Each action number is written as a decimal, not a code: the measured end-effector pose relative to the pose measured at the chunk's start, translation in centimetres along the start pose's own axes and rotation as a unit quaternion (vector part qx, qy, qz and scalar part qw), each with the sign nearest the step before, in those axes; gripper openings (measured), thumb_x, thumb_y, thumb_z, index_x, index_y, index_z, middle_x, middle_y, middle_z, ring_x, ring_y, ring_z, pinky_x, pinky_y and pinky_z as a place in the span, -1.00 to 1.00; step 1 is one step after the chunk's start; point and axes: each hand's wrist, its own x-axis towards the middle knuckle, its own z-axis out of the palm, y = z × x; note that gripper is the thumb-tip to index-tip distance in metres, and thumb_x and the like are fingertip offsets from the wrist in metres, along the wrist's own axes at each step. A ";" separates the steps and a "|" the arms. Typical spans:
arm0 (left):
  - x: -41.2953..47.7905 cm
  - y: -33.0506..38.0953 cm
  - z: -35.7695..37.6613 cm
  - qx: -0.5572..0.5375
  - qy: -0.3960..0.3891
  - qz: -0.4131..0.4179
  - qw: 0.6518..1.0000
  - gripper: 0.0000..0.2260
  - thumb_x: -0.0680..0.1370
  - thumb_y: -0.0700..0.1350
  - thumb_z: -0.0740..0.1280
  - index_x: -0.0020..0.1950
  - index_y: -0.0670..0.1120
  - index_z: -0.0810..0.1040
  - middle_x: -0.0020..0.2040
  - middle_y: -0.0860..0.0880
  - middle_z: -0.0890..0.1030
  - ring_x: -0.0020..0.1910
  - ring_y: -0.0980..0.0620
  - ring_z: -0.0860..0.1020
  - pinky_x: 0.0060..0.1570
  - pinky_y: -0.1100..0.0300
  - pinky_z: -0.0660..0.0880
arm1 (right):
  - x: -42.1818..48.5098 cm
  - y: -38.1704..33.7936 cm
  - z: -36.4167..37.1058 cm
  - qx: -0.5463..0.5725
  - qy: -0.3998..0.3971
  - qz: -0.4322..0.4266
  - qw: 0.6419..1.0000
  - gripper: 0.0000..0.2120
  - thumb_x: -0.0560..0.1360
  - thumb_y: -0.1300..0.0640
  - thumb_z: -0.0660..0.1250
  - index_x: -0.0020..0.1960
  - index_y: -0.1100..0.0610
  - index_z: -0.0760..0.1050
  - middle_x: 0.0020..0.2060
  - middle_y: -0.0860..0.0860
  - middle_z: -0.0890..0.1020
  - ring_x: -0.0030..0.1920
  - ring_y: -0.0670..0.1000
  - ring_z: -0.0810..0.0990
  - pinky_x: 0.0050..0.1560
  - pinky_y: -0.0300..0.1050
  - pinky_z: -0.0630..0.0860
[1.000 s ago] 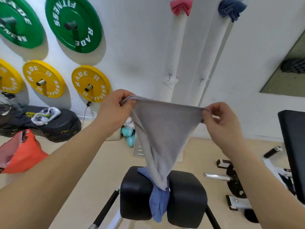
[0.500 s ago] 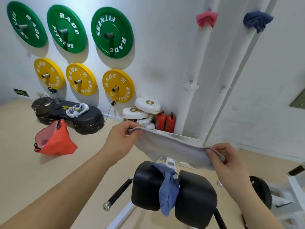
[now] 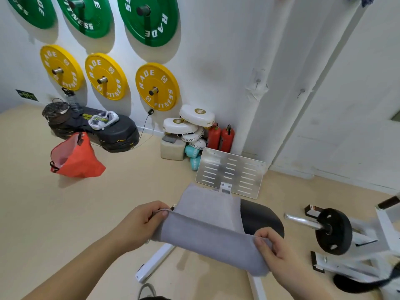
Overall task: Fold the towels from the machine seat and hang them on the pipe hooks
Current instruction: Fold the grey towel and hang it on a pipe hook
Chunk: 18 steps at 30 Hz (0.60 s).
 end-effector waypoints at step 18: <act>10.3 -0.9 5.3 -0.022 0.023 -0.089 0.996 -0.83 0.64 -0.02 0.28 -0.09 0.04 0.63 -0.16 0.08 0.69 -0.13 0.09 0.61 -0.17 0.23 0.51 | 7.9 4.3 0.3 0.133 0.114 0.112 0.978 -0.88 0.62 0.09 0.33 -0.07 0.03 0.59 -0.27 0.01 0.68 -0.23 0.02 0.63 -0.22 -0.03 0.59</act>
